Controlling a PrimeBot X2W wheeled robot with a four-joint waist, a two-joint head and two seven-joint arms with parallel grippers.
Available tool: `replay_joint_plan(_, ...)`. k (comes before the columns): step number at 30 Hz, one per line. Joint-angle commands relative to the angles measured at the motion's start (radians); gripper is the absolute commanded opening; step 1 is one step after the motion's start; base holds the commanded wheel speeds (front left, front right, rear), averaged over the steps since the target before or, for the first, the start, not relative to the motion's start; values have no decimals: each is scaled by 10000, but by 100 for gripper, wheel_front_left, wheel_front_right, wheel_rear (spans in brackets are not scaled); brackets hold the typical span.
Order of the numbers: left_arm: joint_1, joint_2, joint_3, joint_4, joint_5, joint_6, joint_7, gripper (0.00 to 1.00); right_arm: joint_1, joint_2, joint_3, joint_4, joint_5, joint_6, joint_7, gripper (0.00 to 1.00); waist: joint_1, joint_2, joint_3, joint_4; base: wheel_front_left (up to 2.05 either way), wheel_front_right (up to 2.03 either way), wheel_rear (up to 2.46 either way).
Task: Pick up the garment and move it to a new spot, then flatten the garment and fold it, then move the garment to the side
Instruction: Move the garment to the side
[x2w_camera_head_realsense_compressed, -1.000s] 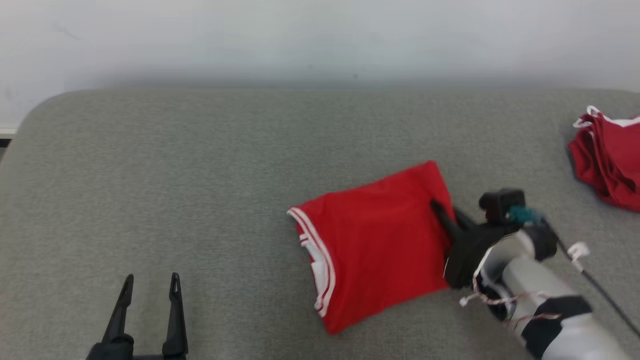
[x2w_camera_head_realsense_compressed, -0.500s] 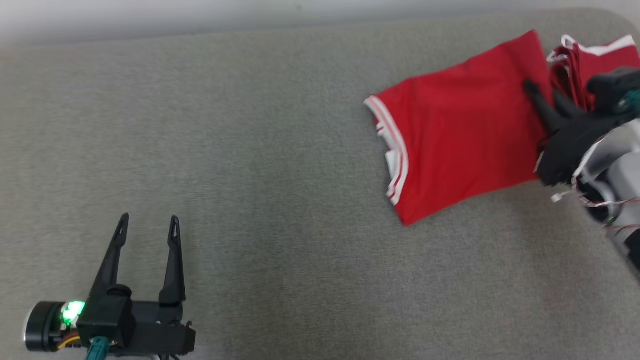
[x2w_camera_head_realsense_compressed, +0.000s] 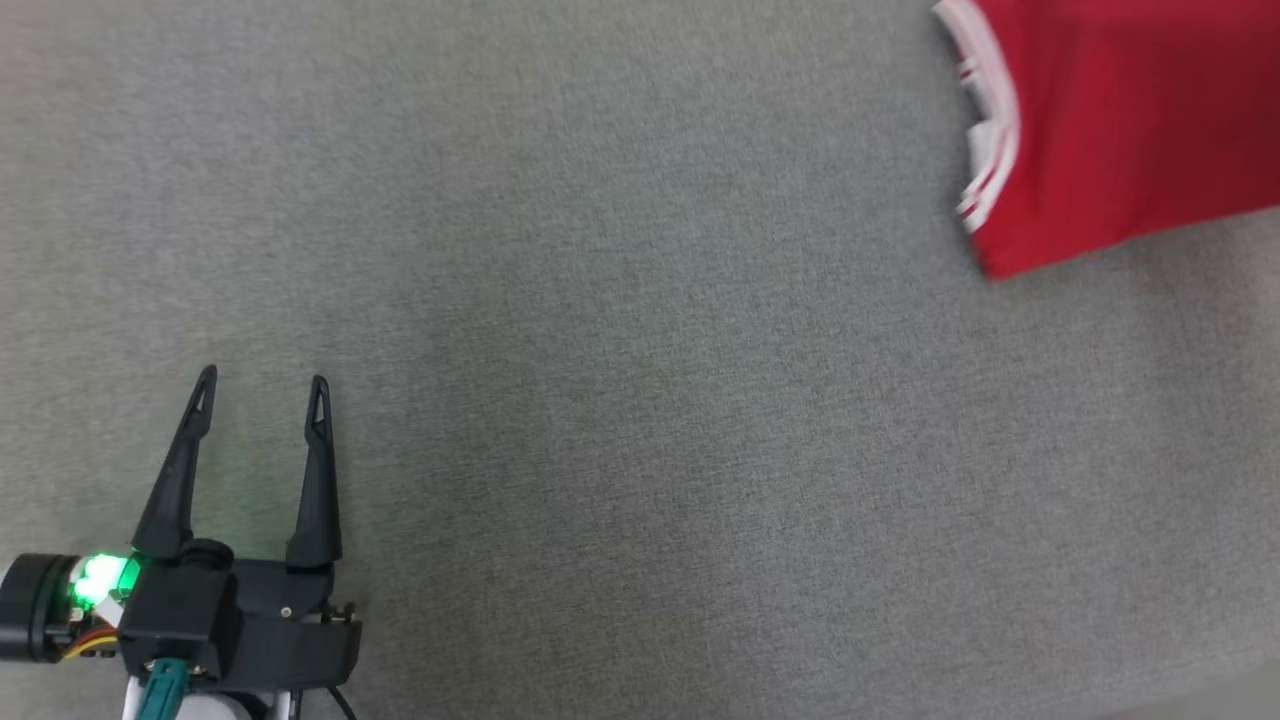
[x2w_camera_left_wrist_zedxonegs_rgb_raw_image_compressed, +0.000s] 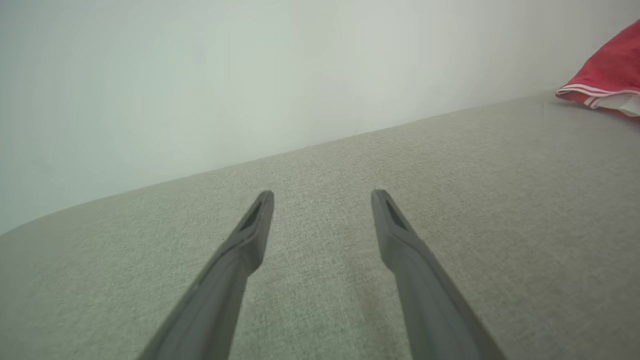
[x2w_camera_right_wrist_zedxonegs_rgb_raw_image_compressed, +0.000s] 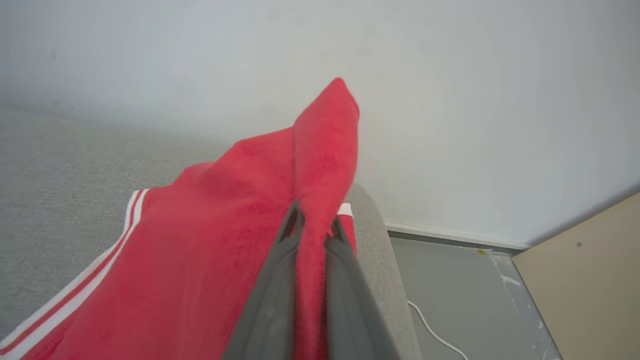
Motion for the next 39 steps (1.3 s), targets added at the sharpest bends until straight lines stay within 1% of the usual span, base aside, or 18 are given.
replay_joint_plan(1, -174, 104, -33, -168, 116, 58, -30, 100, -300, -162, 84, 245, -89, -28, -22, 0, -2, -2, 565, -342, 0, 0, 0)
replay_joint_plan(6, -289, 352, -149, -726, 276, 89, -30, 100, -1209, -674, 565, 1005, -563, -28, -87, 0, -2, -2, 1029, -365, 0, 0, 0)
replay_joint_plan(9, -374, 453, -224, -1116, 388, 147, -31, 100, -1751, -971, 796, 1596, -1012, -28, -368, 0, -2, -2, 1271, -339, 0, 0, 0)
replay_joint_plan(11, -413, 543, -256, -1304, 451, 161, -30, 100, -2019, -950, 868, 2044, -1244, -28, -504, 0, -2, -2, 1392, -325, 0, 0, 0)
replay_joint_plan(15, -431, 617, -305, -1583, 512, 201, -30, 100, -2369, -688, 862, 2921, -1452, -28, -727, 0, -2, -2, 1581, -292, 0, 0, 0)
replay_joint_plan(16, -426, 629, -304, -1622, 515, 220, -30, 100, -2410, -594, 860, 3080, -1452, -28, -791, 14, -2, -2, 1608, -291, 0, 0, 0)
replay_joint_plan(17, -415, 640, -307, -1647, 523, 248, -30, 100, -2478, -496, 852, 3203, -1468, -28, -893, 74, -2, -2, 1622, -293, 0, 0, 0)
replay_joint_plan(18, -377, 651, -303, -1640, 525, 272, -30, 100, -2533, -426, 856, 3333, -1517, -28, -1016, 100, -2, -2, 1626, -296, 0, 0, 0)
replay_joint_plan(24, -253, 655, -263, -1471, 355, 367, -30, 100, -2735, -158, 797, 4020, -1886, -28, -1789, 100, -2, -2, 1416, -292, 0, 0, 0)
replay_joint_plan(26, -194, 613, -269, -1354, 252, 420, -30, 100, -2849, -48, 736, 4189, -2000, -28, -2016, 100, -2, -2, 1200, -260, 0, 0, 0)
replay_joint_plan(30, 9, 505, -225, -1086, 10, 527, -30, 100, -2664, 221, 395, 4168, -1763, -28, -2311, 100, -2, -2, 561, -185, 0, 0, 0)
replay_joint_plan(33, 267, 437, -139, -851, -215, 605, -30, 100, -2301, 410, 139, 3724, -1560, -28, -2385, 100, -2, -2, -16, -156, 0, 0, 0)
replay_joint_plan(37, 660, 333, 53, -615, -553, 698, -30, 100, -1520, 521, -541, 2398, -1372, -28, -2388, 100, -2, -2, -764, -108, 0, 0, 0)
replay_joint_plan(39, 875, 261, 126, -525, -640, 720, -30, 100, -957, 628, -1069, 1749, -1423, -28, -2387, 100, -2, -2, -1151, -84, 0, 0, 0)
